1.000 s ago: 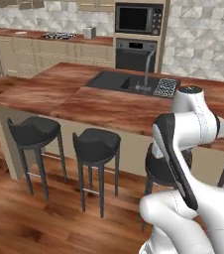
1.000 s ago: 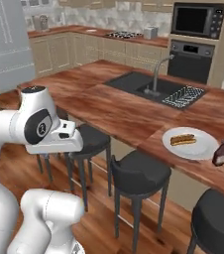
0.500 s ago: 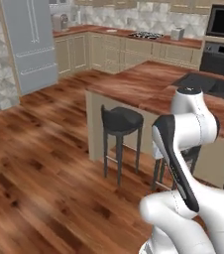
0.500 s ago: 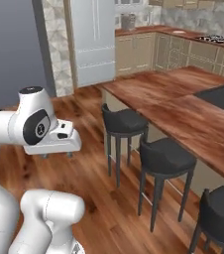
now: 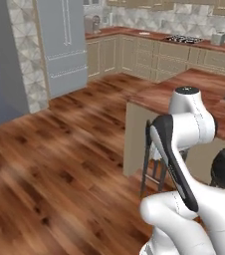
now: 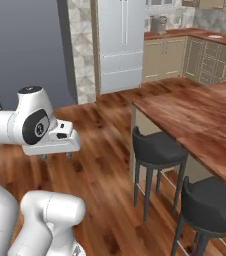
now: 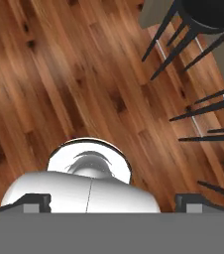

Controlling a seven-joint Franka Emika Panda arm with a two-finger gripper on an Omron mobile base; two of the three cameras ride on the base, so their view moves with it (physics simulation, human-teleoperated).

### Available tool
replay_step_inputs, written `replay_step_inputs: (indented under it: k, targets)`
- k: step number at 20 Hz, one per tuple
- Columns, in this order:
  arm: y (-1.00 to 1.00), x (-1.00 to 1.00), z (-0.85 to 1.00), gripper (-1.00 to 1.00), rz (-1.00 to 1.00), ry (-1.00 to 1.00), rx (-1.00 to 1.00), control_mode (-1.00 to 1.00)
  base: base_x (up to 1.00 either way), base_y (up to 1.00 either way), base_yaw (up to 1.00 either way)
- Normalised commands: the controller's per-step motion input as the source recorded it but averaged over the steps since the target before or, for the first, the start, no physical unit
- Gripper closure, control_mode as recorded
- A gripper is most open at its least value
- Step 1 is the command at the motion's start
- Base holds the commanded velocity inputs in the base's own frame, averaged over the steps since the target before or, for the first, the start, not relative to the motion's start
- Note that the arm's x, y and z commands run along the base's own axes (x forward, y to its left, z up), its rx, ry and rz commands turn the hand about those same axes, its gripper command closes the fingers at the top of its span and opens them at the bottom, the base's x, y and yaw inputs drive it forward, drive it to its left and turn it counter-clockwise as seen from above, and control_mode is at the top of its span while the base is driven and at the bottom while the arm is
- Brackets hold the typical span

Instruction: Move the hot dog bun to the plate on the dining table and place the condiment next to that plate. Then navigate to the fridge and take the sausage and place it on the plate as well.

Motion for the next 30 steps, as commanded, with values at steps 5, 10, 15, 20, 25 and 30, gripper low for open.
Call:
replay_step_inputs:
  k: [5, 10, 15, 20, 25, 30]
  targets:
    - [0.0, 0.0, 0.0, -1.0, 0.0, 0.0, 0.0, 1.0, 1.0, 0.06, 0.13]
    - [0.0, 0.0, 0.0, -1.0, 0.0, 0.0, 0.0, 1.0, 1.0, 0.0, 0.13]
    - [0.0, 0.0, 0.0, -1.0, 0.0, 0.0, 0.0, 1.0, 1.0, 0.01, 0.13]
    - [0.0, 0.0, 0.0, -1.0, 0.0, 0.0, 0.0, 1.0, 1.0, 0.0, 0.12]
    - [0.0, 0.0, 0.0, -1.0, 0.0, 0.0, 0.0, 1.0, 1.0, 0.06, 0.08]
    - [0.0, 0.0, 0.0, -1.0, 0.0, 0.0, 0.0, 1.0, 1.0, 0.34, 0.02]
